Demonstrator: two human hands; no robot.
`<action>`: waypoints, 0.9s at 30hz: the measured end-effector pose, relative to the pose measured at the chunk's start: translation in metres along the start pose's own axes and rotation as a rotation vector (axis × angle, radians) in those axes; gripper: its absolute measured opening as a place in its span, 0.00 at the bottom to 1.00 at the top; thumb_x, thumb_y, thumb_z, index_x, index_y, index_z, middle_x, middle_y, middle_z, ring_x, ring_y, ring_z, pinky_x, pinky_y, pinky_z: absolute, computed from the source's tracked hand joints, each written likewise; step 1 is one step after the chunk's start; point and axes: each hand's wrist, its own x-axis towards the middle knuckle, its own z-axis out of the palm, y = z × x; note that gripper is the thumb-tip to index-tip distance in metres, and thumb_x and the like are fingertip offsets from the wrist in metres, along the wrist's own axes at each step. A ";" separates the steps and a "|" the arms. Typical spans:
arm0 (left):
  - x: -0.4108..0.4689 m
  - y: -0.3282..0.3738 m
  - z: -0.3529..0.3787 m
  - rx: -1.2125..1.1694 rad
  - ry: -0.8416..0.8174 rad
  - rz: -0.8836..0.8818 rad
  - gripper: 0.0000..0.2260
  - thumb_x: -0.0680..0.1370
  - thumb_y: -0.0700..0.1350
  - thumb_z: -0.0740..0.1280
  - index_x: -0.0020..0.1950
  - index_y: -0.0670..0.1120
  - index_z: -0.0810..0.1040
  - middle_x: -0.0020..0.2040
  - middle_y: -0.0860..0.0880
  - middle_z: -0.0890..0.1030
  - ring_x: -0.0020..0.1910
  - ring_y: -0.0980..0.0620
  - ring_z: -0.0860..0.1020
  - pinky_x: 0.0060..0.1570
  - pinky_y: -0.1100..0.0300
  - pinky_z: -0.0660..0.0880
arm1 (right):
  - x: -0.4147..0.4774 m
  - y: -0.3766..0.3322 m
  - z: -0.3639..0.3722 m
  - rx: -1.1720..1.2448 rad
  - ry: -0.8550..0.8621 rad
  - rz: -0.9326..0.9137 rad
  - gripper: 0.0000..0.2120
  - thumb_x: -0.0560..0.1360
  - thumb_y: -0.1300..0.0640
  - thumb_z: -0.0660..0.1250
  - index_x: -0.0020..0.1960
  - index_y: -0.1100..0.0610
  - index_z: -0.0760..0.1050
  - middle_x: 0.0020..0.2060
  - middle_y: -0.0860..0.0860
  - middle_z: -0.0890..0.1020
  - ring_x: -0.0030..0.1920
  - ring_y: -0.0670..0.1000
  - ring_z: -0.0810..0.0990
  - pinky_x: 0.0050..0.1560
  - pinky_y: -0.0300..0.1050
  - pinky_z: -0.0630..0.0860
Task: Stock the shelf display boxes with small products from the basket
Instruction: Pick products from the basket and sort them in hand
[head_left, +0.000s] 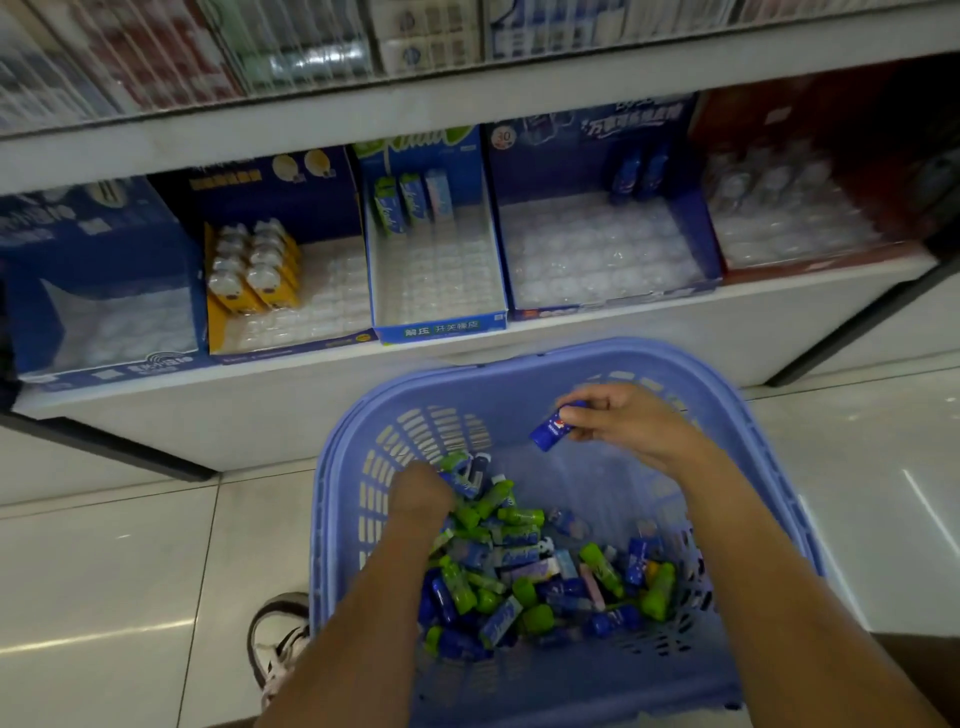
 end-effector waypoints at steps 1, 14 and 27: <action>-0.005 0.003 -0.008 -0.108 -0.022 -0.027 0.03 0.77 0.35 0.62 0.47 0.39 0.75 0.42 0.38 0.78 0.45 0.40 0.80 0.43 0.51 0.77 | -0.006 -0.009 -0.003 -0.011 0.000 -0.025 0.08 0.73 0.66 0.69 0.51 0.59 0.80 0.47 0.58 0.82 0.44 0.52 0.81 0.51 0.45 0.80; -0.104 0.134 -0.120 -1.097 0.085 0.644 0.10 0.76 0.35 0.68 0.54 0.46 0.78 0.43 0.52 0.82 0.43 0.54 0.80 0.48 0.65 0.77 | -0.031 -0.138 -0.069 -0.214 0.584 -0.477 0.13 0.69 0.63 0.73 0.52 0.56 0.80 0.40 0.51 0.82 0.35 0.39 0.80 0.39 0.27 0.75; -0.061 0.199 -0.107 -0.490 0.378 0.739 0.12 0.78 0.40 0.64 0.60 0.46 0.79 0.46 0.46 0.81 0.39 0.51 0.74 0.33 0.67 0.63 | 0.057 -0.188 -0.128 -1.123 0.471 -0.378 0.16 0.71 0.60 0.71 0.59 0.58 0.78 0.58 0.59 0.79 0.58 0.59 0.77 0.59 0.47 0.73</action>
